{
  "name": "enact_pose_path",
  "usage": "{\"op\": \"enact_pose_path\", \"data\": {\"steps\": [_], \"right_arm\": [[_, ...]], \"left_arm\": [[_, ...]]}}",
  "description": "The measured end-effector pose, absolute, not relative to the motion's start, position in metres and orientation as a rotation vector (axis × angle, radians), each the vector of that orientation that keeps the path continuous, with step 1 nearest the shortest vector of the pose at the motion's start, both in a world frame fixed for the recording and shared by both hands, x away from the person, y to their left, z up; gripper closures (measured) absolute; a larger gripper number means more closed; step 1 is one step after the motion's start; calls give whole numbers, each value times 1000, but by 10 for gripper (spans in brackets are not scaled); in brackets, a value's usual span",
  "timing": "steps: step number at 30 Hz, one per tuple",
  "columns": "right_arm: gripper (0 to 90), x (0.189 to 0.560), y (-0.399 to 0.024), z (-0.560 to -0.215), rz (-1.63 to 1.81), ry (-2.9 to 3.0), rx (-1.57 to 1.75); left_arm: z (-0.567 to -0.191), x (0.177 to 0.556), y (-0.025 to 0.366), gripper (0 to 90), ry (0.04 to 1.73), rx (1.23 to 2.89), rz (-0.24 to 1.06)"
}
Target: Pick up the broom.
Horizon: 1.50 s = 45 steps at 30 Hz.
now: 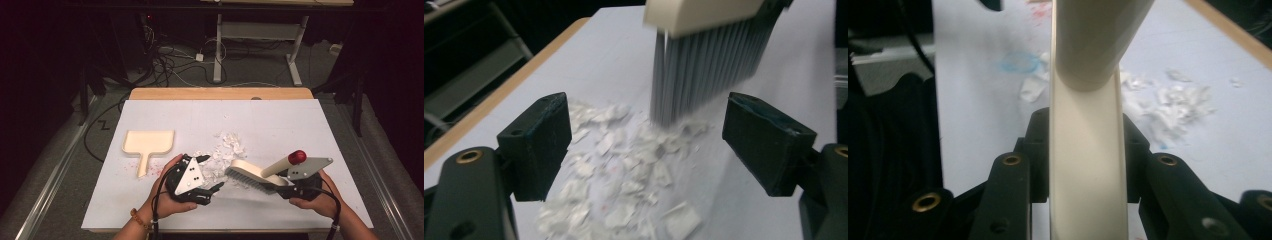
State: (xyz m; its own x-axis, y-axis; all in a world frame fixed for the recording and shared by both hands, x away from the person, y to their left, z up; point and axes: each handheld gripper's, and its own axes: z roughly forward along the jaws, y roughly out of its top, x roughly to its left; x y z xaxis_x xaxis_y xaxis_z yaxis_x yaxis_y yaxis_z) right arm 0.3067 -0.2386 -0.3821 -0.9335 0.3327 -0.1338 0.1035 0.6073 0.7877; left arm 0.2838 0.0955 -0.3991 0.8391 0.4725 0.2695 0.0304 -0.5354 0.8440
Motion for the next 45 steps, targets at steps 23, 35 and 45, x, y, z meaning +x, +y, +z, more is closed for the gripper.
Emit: {"op": "enact_pose_path", "data": {"steps": [23, 35, 45], "right_arm": [[678, 379, -274, -370, 972, 2258, 804], [678, 472, -226, -384, 766, 2248, 878], [679, 513, -181, -404, 589, 2259, 840]], "left_arm": [[-453, 240, 189, 166, 784, 2032, 680], [-455, 245, 186, 166, 771, 2047, 688], [-457, 249, 192, 165, 781, 2055, 674]]}}
